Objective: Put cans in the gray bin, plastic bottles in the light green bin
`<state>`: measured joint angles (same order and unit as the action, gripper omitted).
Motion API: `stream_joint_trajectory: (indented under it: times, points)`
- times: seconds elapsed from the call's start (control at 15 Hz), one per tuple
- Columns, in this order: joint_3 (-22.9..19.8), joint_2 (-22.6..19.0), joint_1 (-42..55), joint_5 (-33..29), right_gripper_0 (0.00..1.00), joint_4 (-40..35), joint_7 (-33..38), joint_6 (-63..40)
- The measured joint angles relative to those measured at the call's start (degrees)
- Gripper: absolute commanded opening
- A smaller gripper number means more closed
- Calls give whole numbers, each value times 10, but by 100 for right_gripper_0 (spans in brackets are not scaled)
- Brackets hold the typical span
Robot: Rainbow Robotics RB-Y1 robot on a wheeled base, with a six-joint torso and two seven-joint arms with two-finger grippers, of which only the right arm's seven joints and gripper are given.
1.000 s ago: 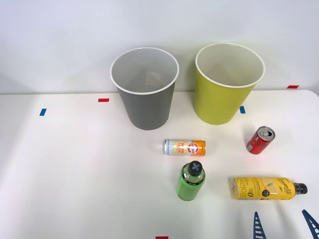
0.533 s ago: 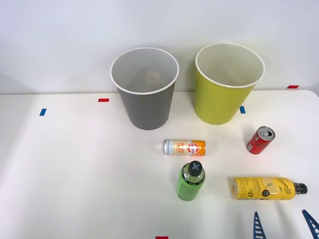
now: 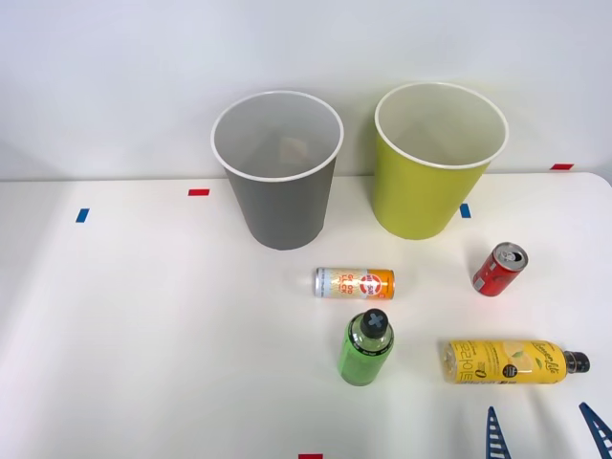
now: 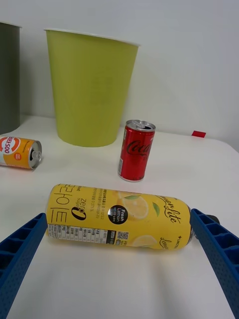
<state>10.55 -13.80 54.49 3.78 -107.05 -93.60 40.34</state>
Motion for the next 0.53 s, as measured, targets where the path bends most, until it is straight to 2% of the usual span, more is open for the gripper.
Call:
stream_joint_trajectory:
  times: [0.53]
  points:
    - [0,0,0,0,100,0,0,0]
